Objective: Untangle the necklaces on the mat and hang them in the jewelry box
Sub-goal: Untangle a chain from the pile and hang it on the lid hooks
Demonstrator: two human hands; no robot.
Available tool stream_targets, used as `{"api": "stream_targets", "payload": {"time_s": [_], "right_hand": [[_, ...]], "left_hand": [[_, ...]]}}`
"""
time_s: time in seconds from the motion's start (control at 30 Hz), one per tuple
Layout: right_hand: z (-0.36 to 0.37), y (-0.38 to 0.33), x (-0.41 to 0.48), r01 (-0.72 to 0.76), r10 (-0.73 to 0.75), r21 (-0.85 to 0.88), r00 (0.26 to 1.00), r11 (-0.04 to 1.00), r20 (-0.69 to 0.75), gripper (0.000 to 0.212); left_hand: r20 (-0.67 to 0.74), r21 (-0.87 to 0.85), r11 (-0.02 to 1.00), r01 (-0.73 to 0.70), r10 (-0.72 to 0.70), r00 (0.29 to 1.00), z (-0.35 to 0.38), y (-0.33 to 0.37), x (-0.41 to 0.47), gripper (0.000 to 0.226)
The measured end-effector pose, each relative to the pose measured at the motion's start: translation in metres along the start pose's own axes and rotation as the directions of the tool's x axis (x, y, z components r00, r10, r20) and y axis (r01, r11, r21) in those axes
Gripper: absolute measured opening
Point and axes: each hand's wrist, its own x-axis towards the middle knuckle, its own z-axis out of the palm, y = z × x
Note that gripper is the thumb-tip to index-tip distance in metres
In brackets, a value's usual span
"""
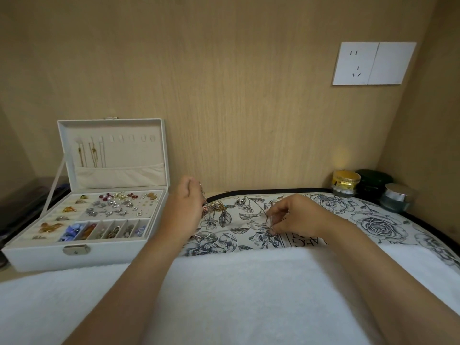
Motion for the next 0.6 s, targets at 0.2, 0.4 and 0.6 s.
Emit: {"api": "stream_targets", "payload": {"time_s": [0.2, 0.4, 0.6], "right_hand": [[-0.003, -0.002, -0.002, 0.006, -0.007, -0.015, 0.998, 1.000, -0.061, 0.030], [-0.001, -0.005, -0.004, 0.032, -0.032, -0.001, 0.995, 0.999, -0.089, 0.007], [-0.004, -0.009, -0.005, 0.023, -0.076, -0.348, 0.987, 0.937, -0.140, 0.030]], "left_hand": [[0.249, 0.418, 0.890, -0.184, 0.083, 0.965, -0.003, -0.004, -0.007, 0.042], [0.440, 0.325, 0.917, -0.230, 0.068, 0.895, 0.006, -0.006, -0.012, 0.039], [0.460, -0.008, 0.999, -0.048, 0.046, 0.887, 0.013, 0.007, -0.017, 0.035]]}}
